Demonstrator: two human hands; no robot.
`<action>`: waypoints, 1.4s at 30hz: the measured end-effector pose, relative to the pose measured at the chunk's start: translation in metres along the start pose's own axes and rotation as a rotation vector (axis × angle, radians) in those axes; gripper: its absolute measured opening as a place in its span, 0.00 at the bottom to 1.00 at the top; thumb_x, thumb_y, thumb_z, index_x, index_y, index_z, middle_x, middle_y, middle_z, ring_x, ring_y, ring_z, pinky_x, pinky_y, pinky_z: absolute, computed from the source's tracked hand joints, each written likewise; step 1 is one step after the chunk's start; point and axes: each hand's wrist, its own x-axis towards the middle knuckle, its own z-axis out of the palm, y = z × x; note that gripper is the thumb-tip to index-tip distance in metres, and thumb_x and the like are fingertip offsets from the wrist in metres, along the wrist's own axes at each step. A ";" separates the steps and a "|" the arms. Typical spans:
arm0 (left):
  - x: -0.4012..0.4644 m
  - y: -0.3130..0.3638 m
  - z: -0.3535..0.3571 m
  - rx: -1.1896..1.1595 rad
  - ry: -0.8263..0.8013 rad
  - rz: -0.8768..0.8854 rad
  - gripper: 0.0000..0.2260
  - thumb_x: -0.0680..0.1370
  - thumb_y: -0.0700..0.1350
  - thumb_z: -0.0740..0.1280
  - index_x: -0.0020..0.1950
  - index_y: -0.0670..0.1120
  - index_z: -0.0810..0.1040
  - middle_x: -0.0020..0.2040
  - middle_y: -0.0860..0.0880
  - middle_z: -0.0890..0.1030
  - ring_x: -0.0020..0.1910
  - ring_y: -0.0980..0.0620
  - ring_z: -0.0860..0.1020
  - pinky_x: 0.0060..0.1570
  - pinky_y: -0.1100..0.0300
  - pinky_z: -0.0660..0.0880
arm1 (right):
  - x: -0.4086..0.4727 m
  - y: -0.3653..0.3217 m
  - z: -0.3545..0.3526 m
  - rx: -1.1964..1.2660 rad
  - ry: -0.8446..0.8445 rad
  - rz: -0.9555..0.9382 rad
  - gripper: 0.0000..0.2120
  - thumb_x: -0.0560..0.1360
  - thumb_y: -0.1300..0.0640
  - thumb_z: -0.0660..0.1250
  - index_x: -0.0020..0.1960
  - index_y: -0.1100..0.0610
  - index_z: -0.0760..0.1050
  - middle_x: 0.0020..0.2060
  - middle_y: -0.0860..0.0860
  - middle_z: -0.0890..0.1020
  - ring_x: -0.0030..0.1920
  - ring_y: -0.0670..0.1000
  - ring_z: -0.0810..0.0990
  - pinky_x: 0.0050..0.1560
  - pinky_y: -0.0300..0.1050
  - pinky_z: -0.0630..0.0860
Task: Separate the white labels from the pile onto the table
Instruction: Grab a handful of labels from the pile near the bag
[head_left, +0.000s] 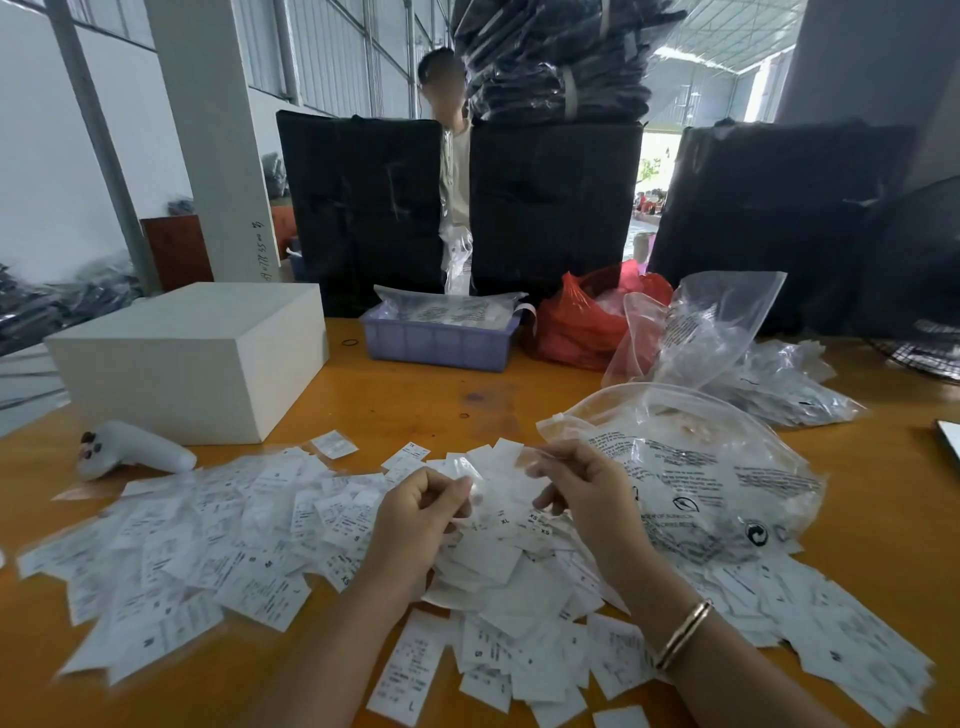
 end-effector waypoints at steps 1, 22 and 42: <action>0.000 0.000 0.000 -0.031 0.003 -0.014 0.04 0.77 0.42 0.68 0.43 0.44 0.77 0.36 0.52 0.84 0.36 0.58 0.81 0.35 0.67 0.75 | 0.000 0.001 -0.002 -0.023 0.042 -0.011 0.08 0.76 0.66 0.65 0.43 0.55 0.79 0.35 0.50 0.84 0.28 0.46 0.77 0.27 0.35 0.71; -0.001 0.004 -0.007 0.184 0.060 0.110 0.15 0.77 0.60 0.59 0.41 0.51 0.77 0.27 0.55 0.70 0.26 0.58 0.67 0.24 0.69 0.65 | -0.011 0.012 0.007 -1.213 -0.396 -0.198 0.23 0.75 0.37 0.58 0.68 0.40 0.67 0.49 0.47 0.82 0.49 0.51 0.80 0.46 0.44 0.74; -0.001 0.004 -0.004 0.073 0.009 -0.008 0.05 0.78 0.44 0.66 0.43 0.47 0.78 0.29 0.55 0.76 0.29 0.62 0.74 0.30 0.70 0.72 | -0.014 0.013 -0.002 -0.450 -0.021 -0.193 0.05 0.77 0.55 0.66 0.45 0.45 0.75 0.29 0.41 0.82 0.21 0.42 0.69 0.23 0.31 0.63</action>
